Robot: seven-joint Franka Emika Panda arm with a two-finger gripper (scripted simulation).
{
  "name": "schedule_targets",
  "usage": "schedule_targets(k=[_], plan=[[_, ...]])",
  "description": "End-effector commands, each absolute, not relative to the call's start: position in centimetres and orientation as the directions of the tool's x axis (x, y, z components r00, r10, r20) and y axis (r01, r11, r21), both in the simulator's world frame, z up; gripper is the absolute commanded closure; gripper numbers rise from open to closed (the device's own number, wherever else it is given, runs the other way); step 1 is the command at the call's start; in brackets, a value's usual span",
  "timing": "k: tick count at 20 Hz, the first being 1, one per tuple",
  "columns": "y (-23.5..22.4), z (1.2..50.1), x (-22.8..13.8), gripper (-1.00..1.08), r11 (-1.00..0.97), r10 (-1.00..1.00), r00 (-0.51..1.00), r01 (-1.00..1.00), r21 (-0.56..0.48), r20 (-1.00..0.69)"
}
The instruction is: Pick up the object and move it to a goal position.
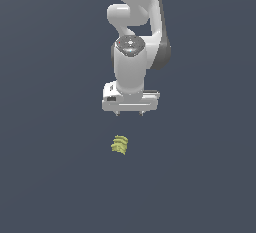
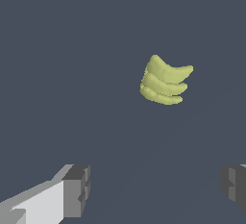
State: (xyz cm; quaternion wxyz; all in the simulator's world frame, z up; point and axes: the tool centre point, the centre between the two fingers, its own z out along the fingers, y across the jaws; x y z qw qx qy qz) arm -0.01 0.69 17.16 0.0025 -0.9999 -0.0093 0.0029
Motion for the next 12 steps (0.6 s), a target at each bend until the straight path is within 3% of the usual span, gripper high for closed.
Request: schedule_targets(k=[1, 12], plan=[[0.69, 17.16, -0.01, -0.92, -1.0, 0.019, 1.0, 0.019, -0.005, -0.006], [1.04, 17.78, -0.08, -0.92, -1.0, 0.023, 1.0, 0.023, 0.002, 0.012]])
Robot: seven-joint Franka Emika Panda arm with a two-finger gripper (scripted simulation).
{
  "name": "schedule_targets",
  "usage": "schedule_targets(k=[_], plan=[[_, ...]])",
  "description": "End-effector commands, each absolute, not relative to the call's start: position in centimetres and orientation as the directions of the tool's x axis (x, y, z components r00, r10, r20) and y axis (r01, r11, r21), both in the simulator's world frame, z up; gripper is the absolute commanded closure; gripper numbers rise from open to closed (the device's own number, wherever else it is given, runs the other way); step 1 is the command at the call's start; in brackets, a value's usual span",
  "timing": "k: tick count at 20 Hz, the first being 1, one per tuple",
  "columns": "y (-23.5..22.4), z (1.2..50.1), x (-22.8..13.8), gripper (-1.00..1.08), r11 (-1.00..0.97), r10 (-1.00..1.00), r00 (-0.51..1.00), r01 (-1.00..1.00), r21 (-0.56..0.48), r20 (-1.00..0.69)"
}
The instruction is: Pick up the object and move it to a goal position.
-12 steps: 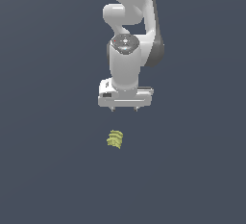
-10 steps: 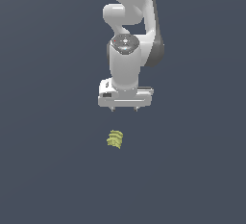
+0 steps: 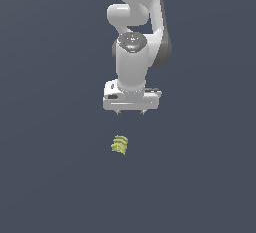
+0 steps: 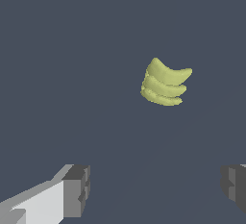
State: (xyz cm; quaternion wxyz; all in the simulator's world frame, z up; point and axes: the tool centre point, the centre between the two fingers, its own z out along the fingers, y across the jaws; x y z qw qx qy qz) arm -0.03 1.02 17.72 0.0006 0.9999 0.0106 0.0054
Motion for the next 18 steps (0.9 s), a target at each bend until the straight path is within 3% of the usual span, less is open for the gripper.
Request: schedule_targets(k=[1, 18], plan=[[1.1, 17.8, -0.1, -0.92, -1.0, 0.023, 1.0, 0.023, 0.002, 0.012], [-1.5, 13.0, 4.7, -0.92, -0.988, -0.155, 0.988, -0.155, -0.002, 0.004]])
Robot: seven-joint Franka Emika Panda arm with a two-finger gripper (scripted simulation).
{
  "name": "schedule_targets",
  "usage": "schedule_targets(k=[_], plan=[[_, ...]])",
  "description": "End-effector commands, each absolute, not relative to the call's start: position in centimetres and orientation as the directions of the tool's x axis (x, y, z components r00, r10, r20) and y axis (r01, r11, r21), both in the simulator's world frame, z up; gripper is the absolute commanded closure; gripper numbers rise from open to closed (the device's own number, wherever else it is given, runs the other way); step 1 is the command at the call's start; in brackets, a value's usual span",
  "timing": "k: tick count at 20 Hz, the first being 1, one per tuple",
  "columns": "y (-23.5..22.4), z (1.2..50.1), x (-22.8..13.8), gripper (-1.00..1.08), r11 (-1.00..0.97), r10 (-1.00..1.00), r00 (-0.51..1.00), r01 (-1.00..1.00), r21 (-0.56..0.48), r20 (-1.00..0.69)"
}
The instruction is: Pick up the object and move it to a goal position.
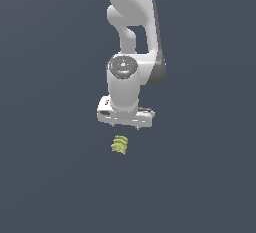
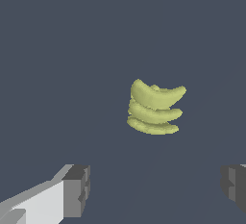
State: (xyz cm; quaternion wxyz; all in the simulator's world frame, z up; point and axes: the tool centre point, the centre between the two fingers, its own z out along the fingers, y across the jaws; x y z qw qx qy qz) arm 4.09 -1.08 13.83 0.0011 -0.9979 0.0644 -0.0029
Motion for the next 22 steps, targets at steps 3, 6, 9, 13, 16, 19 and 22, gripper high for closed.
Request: schedule_targets(k=[3, 6, 9, 13, 16, 19, 22], plan=[[-2.2, 11.6, 5.8, -0.92, -0.98, -0.2, 0.98, -0.2, -0.002, 0.003], [-2.8, 10.5, 6.6, -0.92, -0.972, -0.235, 0.972, -0.235, -0.001, 0.001], [-3.2, 9.7, 7.1, -0.92, -0.966, -0.259, 0.966, -0.259, -0.001, 0.001], [-3.4, 9.1, 7.5, -0.92, -0.961, -0.276, 0.961, -0.276, 0.0, 0.0], [-3.5, 9.1, 7.5, -0.92, -0.961, -0.275, 0.961, -0.275, 0.0, -0.001], [-3.4, 8.7, 7.5, -0.92, -0.961, -0.275, 0.961, -0.275, 0.0, -0.001], [-3.4, 7.6, 7.4, -0.92, -0.961, -0.276, 0.961, -0.276, 0.0, -0.001]])
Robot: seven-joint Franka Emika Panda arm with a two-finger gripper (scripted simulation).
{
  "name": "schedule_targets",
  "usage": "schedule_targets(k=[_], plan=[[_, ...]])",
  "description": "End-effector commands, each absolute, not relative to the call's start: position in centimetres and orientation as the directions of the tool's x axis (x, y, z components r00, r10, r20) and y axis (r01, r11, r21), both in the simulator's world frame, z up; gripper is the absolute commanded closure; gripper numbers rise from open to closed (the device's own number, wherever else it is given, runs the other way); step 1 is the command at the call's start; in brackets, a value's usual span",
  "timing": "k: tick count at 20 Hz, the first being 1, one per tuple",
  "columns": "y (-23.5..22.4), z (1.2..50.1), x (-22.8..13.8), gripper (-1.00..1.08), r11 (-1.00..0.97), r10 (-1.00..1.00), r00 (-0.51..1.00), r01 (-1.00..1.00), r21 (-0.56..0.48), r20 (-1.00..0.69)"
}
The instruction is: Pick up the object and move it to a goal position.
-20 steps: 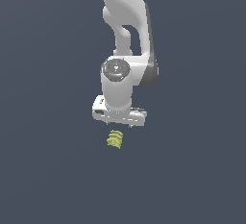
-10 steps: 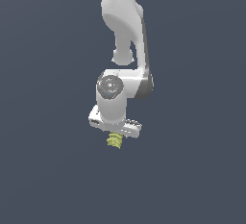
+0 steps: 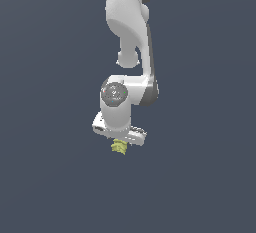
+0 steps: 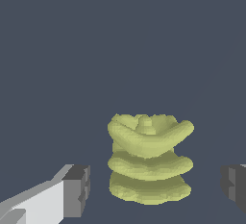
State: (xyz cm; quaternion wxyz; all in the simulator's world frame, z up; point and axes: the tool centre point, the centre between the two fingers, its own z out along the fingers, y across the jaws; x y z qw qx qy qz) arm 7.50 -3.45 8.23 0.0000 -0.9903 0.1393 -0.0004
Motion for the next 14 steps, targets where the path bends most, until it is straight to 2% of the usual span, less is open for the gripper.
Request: schedule_targets(k=[1, 6, 12, 13, 14], plan=[[-3.5, 7.1, 7.4, -0.92, -0.961, -0.277, 0.961, -0.277, 0.0, 0.0], [-3.5, 4.5, 7.4, -0.92, -0.961, -0.278, 0.961, -0.278, 0.0, 0.0], [-3.5, 4.0, 7.5, -0.92, -0.96, -0.279, 0.96, -0.279, 0.0, 0.0], [-3.5, 4.0, 7.5, 1.08, -0.96, -0.279, 0.96, -0.279, 0.0, 0.0], [-3.5, 4.0, 7.5, 1.08, -0.96, -0.279, 0.96, -0.279, 0.0, 0.0]])
